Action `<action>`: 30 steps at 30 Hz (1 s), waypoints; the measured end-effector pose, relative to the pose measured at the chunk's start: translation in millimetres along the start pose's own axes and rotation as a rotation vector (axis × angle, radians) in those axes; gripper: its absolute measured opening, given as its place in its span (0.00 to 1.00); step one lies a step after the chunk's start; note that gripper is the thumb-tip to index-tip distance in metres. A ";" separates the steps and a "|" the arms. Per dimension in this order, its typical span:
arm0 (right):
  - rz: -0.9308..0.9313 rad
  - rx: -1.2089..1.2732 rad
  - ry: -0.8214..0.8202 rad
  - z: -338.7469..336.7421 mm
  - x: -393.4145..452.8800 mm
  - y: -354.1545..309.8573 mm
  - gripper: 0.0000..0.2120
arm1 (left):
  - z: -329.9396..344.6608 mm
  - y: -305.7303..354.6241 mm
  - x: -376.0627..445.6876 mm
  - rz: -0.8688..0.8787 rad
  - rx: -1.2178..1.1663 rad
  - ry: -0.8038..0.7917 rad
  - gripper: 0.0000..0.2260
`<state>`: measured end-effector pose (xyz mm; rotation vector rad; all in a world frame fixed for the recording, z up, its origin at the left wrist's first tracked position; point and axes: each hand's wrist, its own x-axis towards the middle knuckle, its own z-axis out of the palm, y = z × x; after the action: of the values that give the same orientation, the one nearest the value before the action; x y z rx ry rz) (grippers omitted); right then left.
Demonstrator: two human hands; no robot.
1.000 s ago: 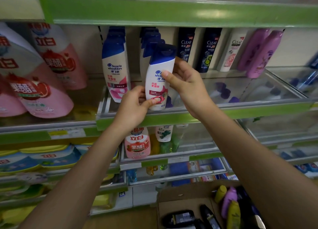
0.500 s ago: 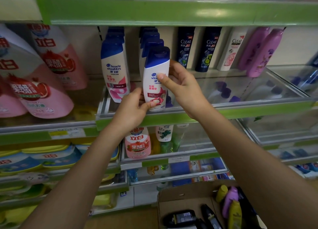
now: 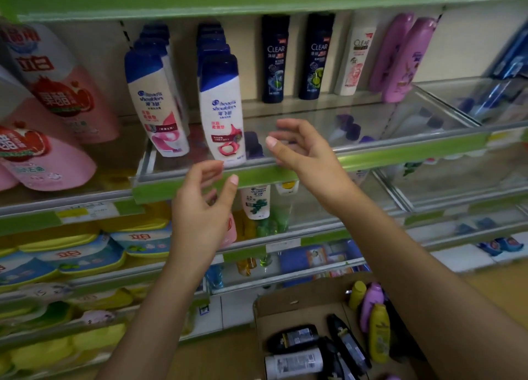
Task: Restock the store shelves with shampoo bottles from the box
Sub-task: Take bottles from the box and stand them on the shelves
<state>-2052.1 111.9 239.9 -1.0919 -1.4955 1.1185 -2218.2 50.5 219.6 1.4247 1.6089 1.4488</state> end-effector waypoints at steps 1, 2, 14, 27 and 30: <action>0.010 0.004 -0.003 -4.3 -7.9 4.6 0.22 | 5.3 0.8 -7.5 -0.014 -0.016 -0.022 0.10; 0.022 0.013 -0.009 -10.0 -16.3 9.8 0.21 | 12.9 1.2 -15.7 -0.021 -0.021 -0.043 0.10; 0.253 0.109 -0.206 -91.4 -100.0 110.6 0.12 | 119.0 -38.4 -131.3 -0.296 0.005 -0.054 0.10; 0.641 0.053 -0.323 -91.4 -173.1 285.0 0.07 | 175.7 -178.1 -250.8 -0.791 0.079 0.031 0.07; 0.722 0.037 -0.323 -79.2 -183.5 327.4 0.09 | 183.1 -209.6 -262.2 -0.908 0.096 0.016 0.07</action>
<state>-1907.2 5.4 -98.9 -1.5367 -1.3300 1.8810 -2049.2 -97.6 -89.7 0.5471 1.9666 0.8412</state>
